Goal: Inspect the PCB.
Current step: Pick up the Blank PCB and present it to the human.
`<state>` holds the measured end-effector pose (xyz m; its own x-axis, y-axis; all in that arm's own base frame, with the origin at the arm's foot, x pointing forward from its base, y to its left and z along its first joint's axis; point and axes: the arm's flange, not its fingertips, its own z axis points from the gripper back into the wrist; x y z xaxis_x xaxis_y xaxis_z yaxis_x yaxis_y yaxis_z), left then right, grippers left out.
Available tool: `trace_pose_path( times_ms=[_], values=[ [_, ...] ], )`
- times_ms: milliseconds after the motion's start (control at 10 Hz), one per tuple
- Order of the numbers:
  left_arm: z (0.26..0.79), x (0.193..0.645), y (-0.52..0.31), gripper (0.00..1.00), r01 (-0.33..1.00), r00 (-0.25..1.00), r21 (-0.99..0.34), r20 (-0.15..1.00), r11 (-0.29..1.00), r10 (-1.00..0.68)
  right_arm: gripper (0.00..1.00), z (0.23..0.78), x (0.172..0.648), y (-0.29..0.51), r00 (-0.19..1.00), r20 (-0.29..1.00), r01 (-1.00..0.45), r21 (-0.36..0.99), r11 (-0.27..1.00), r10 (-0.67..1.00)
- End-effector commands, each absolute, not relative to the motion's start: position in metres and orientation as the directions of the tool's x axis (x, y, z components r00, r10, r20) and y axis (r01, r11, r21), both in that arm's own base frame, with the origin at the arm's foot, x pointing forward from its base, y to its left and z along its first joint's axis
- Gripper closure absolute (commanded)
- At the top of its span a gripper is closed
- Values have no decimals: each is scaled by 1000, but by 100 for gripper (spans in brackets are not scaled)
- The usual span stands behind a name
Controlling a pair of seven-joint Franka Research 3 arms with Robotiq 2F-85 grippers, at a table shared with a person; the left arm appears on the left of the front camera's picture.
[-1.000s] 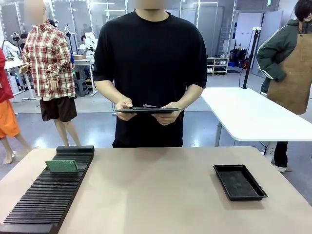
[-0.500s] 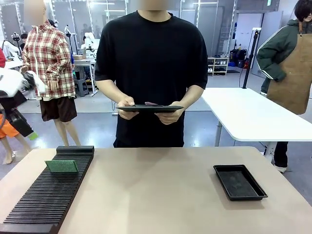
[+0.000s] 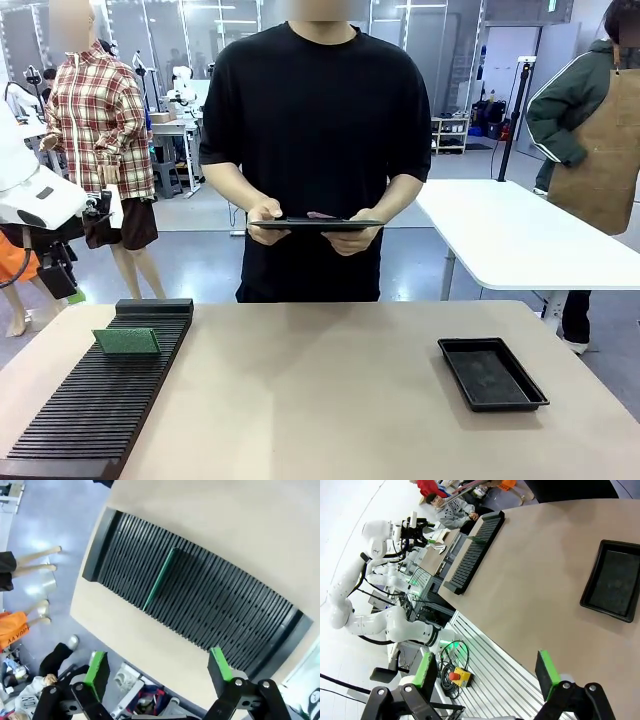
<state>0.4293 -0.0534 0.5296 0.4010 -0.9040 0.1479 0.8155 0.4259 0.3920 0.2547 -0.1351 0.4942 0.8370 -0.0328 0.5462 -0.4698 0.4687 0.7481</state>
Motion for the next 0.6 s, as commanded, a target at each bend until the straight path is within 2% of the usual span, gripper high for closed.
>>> trace_pose_path(
  times_ms=[0,300,400,500],
  values=[
    [535,425,-53,0,799,416,414,141,435,-898,0,496,256,-137,824,566,-492,742,456,-32],
    [532,428,-53,0,812,403,396,152,429,-903,0,496,256,-137,824,566,-492,742,456,-32],
    [513,437,-50,0,850,318,420,70,317,-945,0,496,256,-137,824,566,-492,742,456,-32],
    [500,444,-43,0,870,159,448,143,207,-977,0,496,256,-137,824,566,-492,742,456,-32]
  ],
)
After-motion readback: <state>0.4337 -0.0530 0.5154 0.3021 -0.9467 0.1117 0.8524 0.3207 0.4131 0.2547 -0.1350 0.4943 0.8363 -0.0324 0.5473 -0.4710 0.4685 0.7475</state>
